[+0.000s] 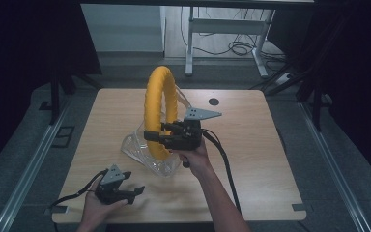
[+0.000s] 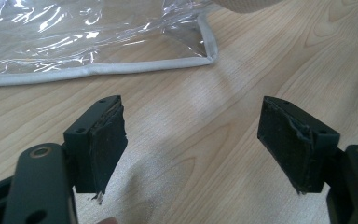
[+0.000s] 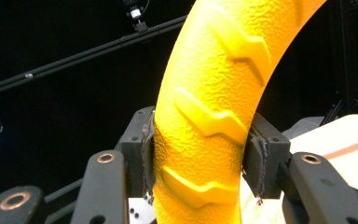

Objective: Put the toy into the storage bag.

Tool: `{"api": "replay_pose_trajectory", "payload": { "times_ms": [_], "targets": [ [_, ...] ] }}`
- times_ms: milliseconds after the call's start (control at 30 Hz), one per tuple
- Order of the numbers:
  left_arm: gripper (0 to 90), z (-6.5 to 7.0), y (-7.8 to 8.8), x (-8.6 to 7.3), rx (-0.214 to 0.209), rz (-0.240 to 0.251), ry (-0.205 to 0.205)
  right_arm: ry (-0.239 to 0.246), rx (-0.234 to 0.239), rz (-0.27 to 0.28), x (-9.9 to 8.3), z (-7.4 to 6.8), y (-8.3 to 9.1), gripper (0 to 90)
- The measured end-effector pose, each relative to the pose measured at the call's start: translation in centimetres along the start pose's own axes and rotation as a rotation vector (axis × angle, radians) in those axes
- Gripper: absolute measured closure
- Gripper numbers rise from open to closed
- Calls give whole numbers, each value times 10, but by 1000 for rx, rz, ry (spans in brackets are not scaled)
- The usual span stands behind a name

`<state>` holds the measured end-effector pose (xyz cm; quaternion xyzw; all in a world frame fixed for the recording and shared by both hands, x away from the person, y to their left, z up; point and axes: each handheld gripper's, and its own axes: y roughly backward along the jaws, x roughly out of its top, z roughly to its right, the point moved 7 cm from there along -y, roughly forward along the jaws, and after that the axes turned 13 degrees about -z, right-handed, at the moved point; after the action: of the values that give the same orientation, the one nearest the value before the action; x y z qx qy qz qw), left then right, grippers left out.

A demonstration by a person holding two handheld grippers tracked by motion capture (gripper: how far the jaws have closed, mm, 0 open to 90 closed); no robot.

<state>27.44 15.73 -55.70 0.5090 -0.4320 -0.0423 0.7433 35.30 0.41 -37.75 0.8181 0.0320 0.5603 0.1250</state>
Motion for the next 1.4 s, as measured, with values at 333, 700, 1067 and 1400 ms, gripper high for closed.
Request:
{"api": "replay_pose_trajectory", "payload": {
  "times_ms": [333, 700, 1067, 1400],
  "targets": [
    [233, 0, 0, 0, -1, -1, -1, -23, 7, -17, -14, 6, -4, 507],
    [233, 0, 1, 0, 0, 1, -2, -48, -55, -62, -33, 20, -8, 485],
    [233, 1, -1, 0, -3, -1, -3, -75, -93, -13, -37, 32, 4, 465],
    [232, 0, -1, 0, -2, -2, -5, -68, -190, -4, -35, 32, 8, 276]
  ]
}}
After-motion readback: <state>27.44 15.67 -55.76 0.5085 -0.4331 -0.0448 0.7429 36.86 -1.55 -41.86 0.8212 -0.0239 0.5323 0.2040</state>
